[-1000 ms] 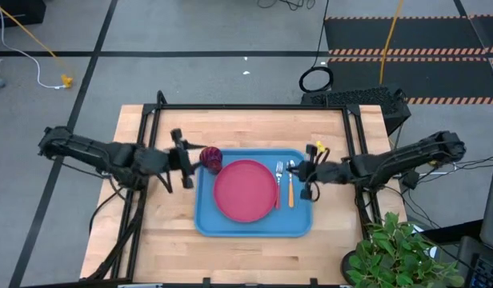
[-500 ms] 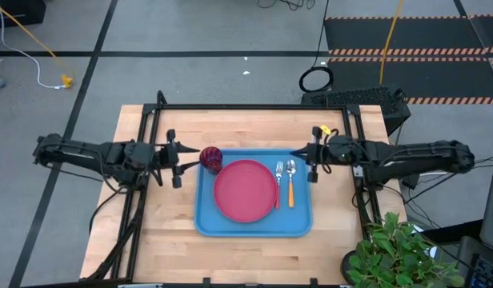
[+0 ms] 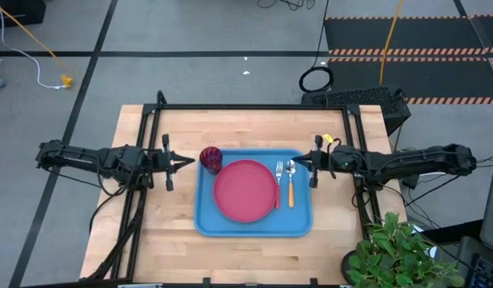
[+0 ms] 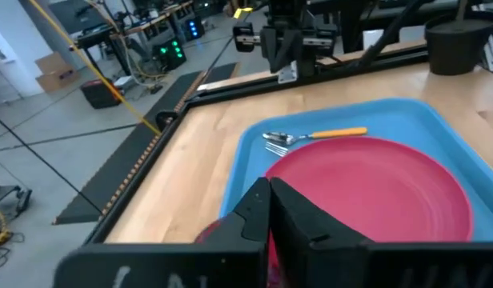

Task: Pick and place plate/cup/fork/spoon on tray
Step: Return to Home Position

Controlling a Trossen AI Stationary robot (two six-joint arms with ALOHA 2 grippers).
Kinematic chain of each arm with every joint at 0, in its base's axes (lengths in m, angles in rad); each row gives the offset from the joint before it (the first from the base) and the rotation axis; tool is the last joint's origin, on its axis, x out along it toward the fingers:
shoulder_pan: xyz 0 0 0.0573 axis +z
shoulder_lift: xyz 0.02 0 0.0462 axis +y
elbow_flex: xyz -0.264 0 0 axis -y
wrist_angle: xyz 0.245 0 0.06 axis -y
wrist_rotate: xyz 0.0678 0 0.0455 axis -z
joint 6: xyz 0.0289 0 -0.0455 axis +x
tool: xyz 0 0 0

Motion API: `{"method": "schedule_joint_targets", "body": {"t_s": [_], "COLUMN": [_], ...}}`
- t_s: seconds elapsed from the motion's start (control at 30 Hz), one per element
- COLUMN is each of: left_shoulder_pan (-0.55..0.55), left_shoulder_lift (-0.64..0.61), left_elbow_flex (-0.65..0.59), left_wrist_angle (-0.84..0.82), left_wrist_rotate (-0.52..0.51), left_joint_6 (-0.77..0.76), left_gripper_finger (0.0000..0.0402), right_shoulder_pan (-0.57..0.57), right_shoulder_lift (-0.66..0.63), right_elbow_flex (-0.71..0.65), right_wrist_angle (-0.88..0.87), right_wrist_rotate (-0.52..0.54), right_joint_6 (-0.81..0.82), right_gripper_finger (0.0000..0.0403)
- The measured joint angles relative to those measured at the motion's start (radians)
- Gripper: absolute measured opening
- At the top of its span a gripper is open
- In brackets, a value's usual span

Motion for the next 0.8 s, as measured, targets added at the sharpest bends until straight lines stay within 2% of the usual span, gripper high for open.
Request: {"method": "schedule_joint_targets", "body": {"t_s": [0.23, 0.53, 0.8], "left_shoulder_pan": [0.000, 0.000, 0.000], "left_shoulder_lift": [-0.078, -0.143, -0.204], "left_elbow_flex": [-0.112, -0.212, -0.239], "left_wrist_angle": [0.071, 0.151, 0.140], "left_wrist_rotate": [0.038, 0.040, 0.040], "left_joint_6": [0.000, 0.018, 0.008], "left_gripper_finger": [0.0021, 0.0004, 0.0017], "right_shoulder_pan": [0.000, 0.000, 0.000], "right_shoulder_lift": [-0.076, -0.194, -0.300], "right_elbow_flex": [-0.139, -0.183, -0.254], "right_wrist_angle": [0.156, 0.148, 0.144], "right_wrist_rotate": [0.000, 0.000, 0.000], "right_joint_6": [-0.009, -0.004, 0.004], "right_gripper_finger": [0.0000, 0.0000, 0.0000]}}
